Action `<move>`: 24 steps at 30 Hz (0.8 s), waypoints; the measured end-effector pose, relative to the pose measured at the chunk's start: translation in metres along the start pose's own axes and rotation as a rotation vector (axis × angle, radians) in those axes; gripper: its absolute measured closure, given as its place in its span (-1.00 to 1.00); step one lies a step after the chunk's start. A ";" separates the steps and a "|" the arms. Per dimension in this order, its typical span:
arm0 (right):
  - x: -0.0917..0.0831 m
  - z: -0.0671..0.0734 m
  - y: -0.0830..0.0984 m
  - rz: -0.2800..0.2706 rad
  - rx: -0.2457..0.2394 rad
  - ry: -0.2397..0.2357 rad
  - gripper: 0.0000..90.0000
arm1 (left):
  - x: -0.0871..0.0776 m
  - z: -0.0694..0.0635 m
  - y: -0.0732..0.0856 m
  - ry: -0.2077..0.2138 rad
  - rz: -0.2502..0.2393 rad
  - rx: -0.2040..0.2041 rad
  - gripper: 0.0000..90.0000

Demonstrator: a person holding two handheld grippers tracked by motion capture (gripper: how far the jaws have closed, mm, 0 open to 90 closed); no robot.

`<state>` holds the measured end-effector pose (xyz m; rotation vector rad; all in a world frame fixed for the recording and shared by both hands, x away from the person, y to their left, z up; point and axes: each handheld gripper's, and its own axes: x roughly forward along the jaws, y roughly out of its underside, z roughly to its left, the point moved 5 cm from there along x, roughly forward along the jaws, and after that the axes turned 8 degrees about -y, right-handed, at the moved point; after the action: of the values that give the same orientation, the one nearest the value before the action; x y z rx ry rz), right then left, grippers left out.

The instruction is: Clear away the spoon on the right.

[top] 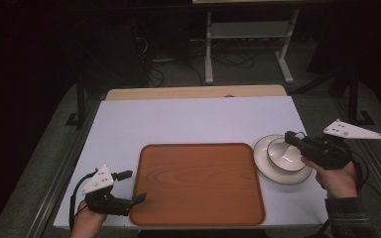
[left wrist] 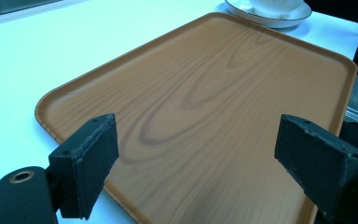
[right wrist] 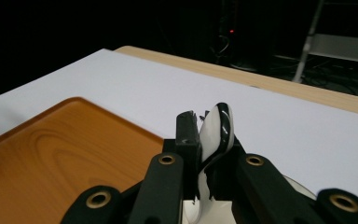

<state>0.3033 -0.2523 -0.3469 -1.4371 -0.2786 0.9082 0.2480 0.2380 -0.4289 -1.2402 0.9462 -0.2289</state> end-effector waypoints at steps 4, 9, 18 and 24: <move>0.007 0.011 -0.001 0.020 -0.019 -0.031 0.86 | 0.000 0.000 0.000 -0.001 -0.003 -0.002 -0.71; 0.022 0.029 0.002 0.076 -0.056 -0.086 0.86 | -0.001 0.001 0.000 -0.001 -0.003 -0.001 -0.71; 0.049 0.051 0.022 0.207 -0.089 -0.150 0.86 | -0.001 0.001 0.000 -0.001 -0.005 -0.003 -0.71; 0.062 0.060 0.042 0.333 -0.110 -0.171 0.86 | -0.001 0.000 0.000 0.001 -0.002 -0.001 -0.71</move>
<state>0.2883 -0.1717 -0.3973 -1.5364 -0.2220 1.3075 0.2475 0.2383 -0.4284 -1.2418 0.9459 -0.2302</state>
